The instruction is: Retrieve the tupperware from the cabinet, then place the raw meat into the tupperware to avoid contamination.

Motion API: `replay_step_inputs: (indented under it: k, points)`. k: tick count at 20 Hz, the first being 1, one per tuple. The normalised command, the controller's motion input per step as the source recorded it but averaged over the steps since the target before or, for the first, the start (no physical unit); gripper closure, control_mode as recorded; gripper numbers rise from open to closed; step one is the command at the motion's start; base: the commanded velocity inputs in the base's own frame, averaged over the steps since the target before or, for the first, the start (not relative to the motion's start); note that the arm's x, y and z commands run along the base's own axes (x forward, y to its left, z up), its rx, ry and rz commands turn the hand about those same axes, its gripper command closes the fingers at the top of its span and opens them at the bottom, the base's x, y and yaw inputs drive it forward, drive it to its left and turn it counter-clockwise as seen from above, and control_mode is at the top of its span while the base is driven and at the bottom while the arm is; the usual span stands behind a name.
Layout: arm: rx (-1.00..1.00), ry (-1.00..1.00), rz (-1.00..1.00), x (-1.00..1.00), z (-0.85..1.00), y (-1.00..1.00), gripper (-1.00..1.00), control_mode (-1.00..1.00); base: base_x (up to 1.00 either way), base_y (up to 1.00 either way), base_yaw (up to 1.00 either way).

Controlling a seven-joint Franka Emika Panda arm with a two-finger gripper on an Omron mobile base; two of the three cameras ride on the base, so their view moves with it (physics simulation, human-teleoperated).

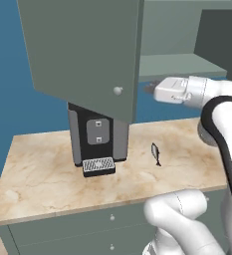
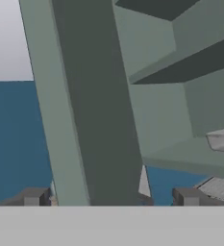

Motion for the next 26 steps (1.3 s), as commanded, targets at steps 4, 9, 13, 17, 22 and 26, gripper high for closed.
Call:
replay_step_inputs:
  k: [4,9,13,17,22,26]
  points:
    - [0.02,0.08,0.11,0.04,-0.09,0.46,-1.0,-1.0,0.0,0.0,0.0]
    - [0.0,0.07,0.14,0.0,-0.15,0.54,-1.0,-1.0,0.0,0.0,0.0]
    - [0.0,0.07,0.15,0.0,-0.19,0.6,-1.0,-1.0,0.0,0.0,0.0]
    - [0.0,0.07,0.17,0.0,-0.22,0.63,-1.0,-1.0,0.0,0.0,0.0]
    - [0.02,0.06,0.2,0.06,-0.31,0.68,-1.0,-1.0,0.0,0.0,0.0]
    - [0.0,0.05,0.2,0.05,-0.34,0.74,-1.0,-1.0,0.0,0.0,0.0]
